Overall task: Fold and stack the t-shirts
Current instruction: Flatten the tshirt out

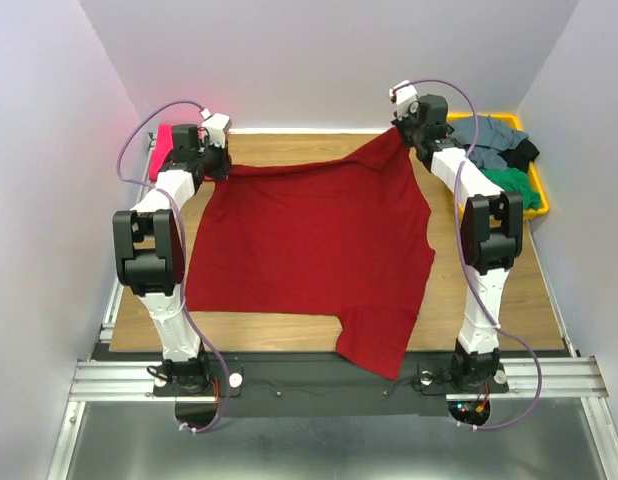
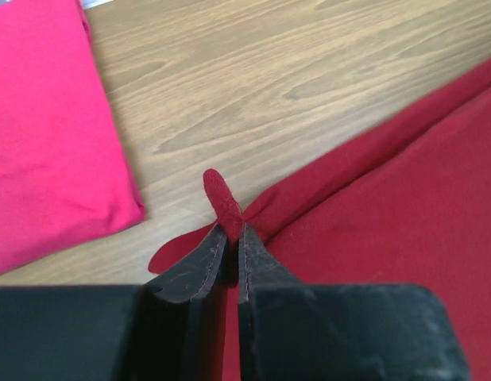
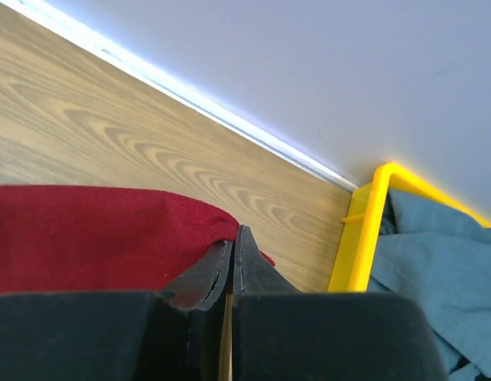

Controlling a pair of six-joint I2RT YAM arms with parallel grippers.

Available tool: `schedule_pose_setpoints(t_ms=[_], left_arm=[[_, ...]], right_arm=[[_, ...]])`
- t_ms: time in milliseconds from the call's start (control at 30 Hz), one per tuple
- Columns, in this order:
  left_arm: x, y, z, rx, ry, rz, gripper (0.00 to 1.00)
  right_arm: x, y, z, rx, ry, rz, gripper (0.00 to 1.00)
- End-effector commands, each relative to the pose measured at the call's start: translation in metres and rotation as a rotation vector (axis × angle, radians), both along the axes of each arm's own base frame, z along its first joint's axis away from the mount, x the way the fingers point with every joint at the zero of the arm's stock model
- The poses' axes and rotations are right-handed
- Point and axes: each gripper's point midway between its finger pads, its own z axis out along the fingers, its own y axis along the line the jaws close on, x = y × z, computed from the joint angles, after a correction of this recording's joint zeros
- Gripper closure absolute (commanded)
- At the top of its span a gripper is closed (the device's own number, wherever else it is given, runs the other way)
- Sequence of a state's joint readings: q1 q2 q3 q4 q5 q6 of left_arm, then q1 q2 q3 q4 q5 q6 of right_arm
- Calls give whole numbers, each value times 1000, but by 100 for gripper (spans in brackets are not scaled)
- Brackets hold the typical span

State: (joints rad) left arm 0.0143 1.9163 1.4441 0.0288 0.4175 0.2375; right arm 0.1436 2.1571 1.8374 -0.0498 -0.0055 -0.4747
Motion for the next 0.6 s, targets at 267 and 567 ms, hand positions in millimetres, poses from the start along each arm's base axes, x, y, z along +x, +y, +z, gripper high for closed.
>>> schedule_pose_setpoints(t_ms=[267,567], left_arm=[[4,28,33,172,-145,-64,83],[1,37,33,200,-196,-154,74]], right_arm=[[-60,8,28,91,125,58,99],[-128,24,37,157,232,99,99]])
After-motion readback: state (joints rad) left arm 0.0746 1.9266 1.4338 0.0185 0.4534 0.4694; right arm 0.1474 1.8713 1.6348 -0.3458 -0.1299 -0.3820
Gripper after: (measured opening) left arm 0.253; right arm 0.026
